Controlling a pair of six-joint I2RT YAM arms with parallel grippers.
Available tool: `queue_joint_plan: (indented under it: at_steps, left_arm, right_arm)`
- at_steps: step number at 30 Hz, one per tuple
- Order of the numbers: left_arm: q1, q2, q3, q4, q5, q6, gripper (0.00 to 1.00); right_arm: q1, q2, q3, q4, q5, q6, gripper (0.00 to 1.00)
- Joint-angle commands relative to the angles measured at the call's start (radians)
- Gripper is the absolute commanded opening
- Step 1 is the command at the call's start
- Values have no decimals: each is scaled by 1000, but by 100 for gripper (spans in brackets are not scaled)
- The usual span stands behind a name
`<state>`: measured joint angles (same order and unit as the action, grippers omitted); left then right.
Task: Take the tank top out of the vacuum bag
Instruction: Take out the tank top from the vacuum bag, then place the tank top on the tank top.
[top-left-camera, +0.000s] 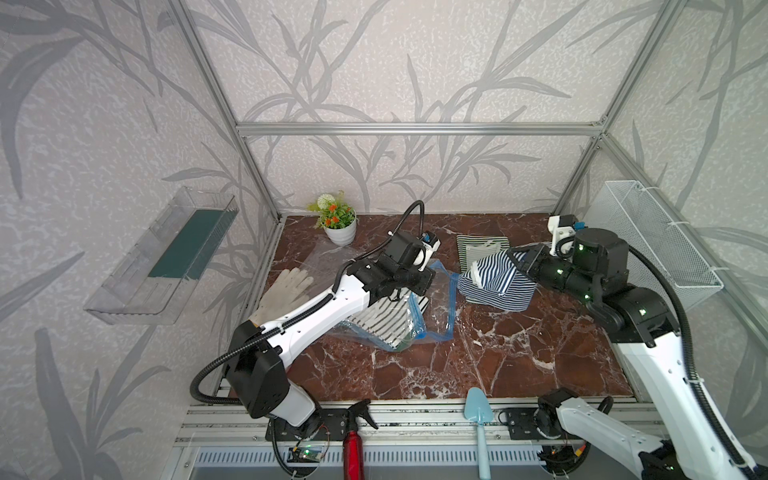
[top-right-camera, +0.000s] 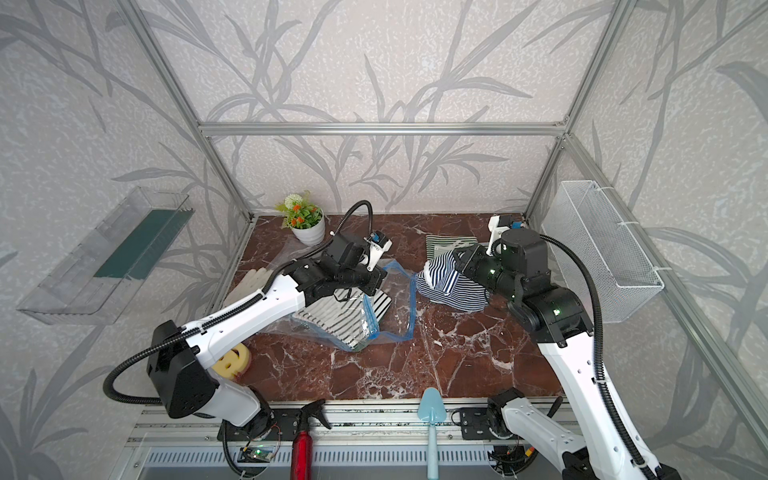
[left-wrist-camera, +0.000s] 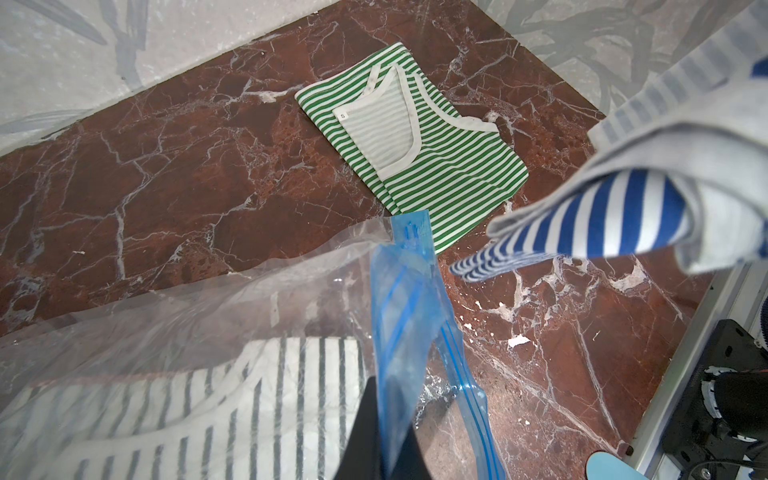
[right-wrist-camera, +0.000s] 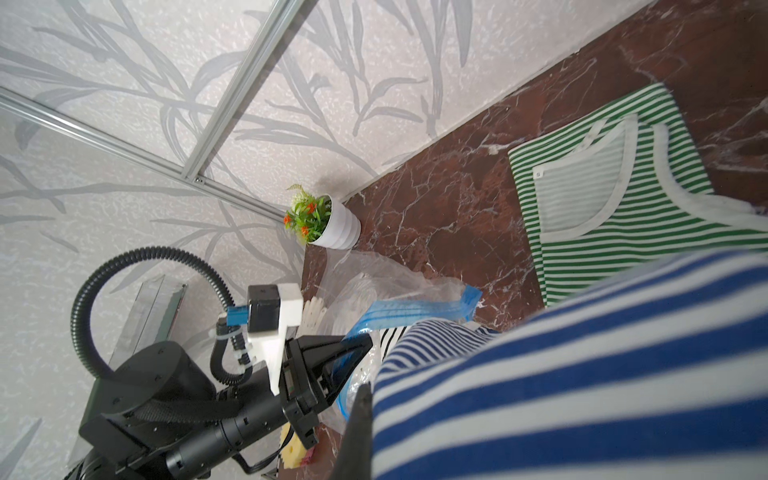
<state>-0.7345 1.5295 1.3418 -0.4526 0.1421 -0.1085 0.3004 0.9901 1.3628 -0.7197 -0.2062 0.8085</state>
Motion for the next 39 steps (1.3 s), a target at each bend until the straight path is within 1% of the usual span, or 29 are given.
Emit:
queue_joint_plan:
  at_steps: [1,5,11,17,20,23,31,39]
  left_arm:
    - [3,1,35,-11,-3,3,0]
    - [4,-7,39,-13,-3,5,0]
    - [4,-14,40,-16,-6,6,0]
    - [6,-35,51,-18,22,-4,0]
    - [7,-39,47,-18,14,-2,0]
    - [9,-39,47,-18,12,1,0]
    - [15,-30,49,-23,2,11,0]
    - [28,-2,59,-29,17,4,0]
  right_arm:
    - [-69,30,10,66,-94,-46,0]
    - [-151,87,-14,152,-191,-77,0]
    - [-225,213,-1,245,-274,-142,0]
    - [-292,336,17,344,-374,-163,0]
    - [-308,401,54,350,-390,-220,0]
    - [-311,464,89,370,-386,-249,0]
    - [-311,604,129,477,-373,-274,0]
    - [-320,732,236,507,-369,-331,0]
